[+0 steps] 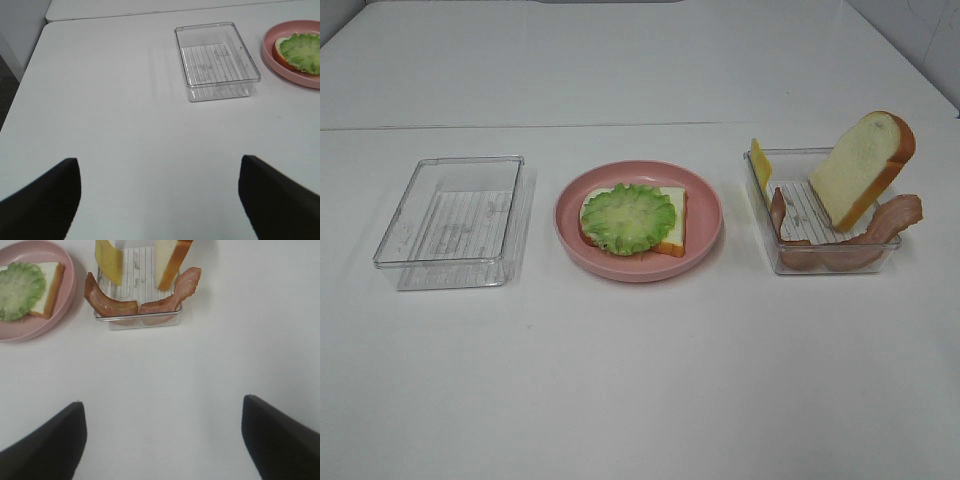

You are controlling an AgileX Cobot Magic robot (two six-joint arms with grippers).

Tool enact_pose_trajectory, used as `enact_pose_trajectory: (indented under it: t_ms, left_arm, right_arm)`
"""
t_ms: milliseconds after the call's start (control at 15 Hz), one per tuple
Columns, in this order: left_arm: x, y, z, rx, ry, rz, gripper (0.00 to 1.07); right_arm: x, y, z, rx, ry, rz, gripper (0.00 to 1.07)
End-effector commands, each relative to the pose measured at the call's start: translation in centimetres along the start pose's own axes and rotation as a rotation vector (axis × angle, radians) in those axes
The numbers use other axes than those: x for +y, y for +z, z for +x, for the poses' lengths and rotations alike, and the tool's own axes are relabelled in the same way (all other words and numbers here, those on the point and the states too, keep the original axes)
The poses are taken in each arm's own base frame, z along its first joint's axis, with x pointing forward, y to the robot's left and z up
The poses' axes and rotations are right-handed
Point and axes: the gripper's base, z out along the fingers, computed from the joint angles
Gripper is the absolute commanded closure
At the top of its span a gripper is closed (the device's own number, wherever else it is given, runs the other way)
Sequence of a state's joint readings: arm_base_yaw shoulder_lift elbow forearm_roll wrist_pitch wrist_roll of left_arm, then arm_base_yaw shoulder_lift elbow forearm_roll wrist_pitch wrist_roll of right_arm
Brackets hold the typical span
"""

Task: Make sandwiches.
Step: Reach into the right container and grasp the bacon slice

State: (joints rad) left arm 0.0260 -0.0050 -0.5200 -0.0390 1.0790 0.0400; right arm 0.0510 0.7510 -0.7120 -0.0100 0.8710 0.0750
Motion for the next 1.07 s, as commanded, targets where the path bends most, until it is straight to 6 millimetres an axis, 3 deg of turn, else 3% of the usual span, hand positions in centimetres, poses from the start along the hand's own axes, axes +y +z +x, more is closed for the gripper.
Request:
enact_pose_trajectory:
  t_ms: [67,133,200,333,467,600,800,1067]
  left_arm:
    - [0.0,-0.2,0.1,-0.017,0.000,0.003,0.28]
    - [0.0,-0.2,0.1,-0.017,0.000,0.003,0.28]
    - [0.0,-0.2,0.1,-0.017,0.000,0.003,0.28]
    - [0.0,-0.2,0.1,-0.017,0.000,0.003,0.28]
    - [0.0,-0.2,0.1,-0.017,0.000,0.003,0.28]
    - [0.0,-0.2,0.1,-0.017,0.000,0.003,0.28]
    - [0.0,-0.2,0.1,-0.017,0.000,0.003,0.28]
    - [0.0,-0.2,0.1,-0.017,0.000,0.003,0.28]
  right_arm:
    - [0.0,2.1,-2.7,0.085,0.015,0.024,0.18]
    - [0.0,5.1,-5.4,0.231,0.000,0.051,0.18]
    - [0.0,6.0,-6.0,0.268,-0.007,0.055,0.18]
    - [0.3,9.7,-8.7,0.377,-0.035,0.052,0.18]
    - [0.4,11.5,-10.2,0.398,-0.054,0.042,0.18]
    - [-0.6,14.7,-12.2,0.461,0.010,-0.017,0.18]
    - [-2.8,17.7,-13.4,0.460,0.064,-0.105,0.18]
    - [-5.6,21.0,-13.1,0.476,0.119,-0.133,0.18]
